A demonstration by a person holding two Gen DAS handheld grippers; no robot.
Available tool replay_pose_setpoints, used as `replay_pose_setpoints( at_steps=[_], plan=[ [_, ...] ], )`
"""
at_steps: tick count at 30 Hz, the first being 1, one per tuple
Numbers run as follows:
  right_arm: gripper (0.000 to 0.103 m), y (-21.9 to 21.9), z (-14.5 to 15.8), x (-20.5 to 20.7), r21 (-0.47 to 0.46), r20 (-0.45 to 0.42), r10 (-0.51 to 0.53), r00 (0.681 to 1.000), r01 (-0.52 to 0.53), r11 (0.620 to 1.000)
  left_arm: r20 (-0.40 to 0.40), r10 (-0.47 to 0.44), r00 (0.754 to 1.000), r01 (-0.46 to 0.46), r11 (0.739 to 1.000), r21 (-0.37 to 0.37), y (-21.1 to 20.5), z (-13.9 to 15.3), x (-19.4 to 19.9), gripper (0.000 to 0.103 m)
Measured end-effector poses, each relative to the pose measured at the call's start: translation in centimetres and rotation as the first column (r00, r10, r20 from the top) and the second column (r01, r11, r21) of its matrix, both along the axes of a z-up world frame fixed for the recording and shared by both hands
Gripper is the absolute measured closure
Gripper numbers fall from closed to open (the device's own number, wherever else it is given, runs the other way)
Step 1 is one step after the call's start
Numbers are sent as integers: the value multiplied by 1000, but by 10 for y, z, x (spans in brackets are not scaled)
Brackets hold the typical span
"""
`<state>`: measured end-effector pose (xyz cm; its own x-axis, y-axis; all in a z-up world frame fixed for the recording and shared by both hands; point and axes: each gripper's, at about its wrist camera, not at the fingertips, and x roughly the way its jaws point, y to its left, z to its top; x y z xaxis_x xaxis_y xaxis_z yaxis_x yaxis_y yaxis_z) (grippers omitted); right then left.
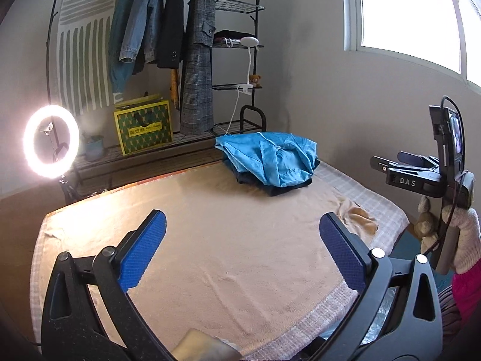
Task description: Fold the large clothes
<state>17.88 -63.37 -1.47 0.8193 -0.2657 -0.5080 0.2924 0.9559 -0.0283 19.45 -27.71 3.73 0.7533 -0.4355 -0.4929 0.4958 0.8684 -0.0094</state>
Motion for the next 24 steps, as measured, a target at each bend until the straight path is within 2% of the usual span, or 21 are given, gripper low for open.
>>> replay_pose_setpoints(
  at_steps=[4, 14, 17, 24],
  plan=[
    [19, -1, -8, 2, -6, 13, -14, 1000, 14, 1000, -18, -14, 1000, 14, 1000, 27, -7, -9, 4, 0],
    [19, -8, -25, 13, 25, -30, -21, 999, 22, 999, -13, 14, 1000, -13, 998, 65, -13, -29, 4, 0],
    [19, -12, -29, 14, 61, -37, -26, 999, 28, 998, -10, 14, 1000, -13, 997, 80, -16, -32, 2, 0],
    [19, -13, -29, 14, 52, -36, -49, 998, 51, 997, 2, 6, 1000, -6, 997, 80, -16, -29, -3, 0]
  ],
)
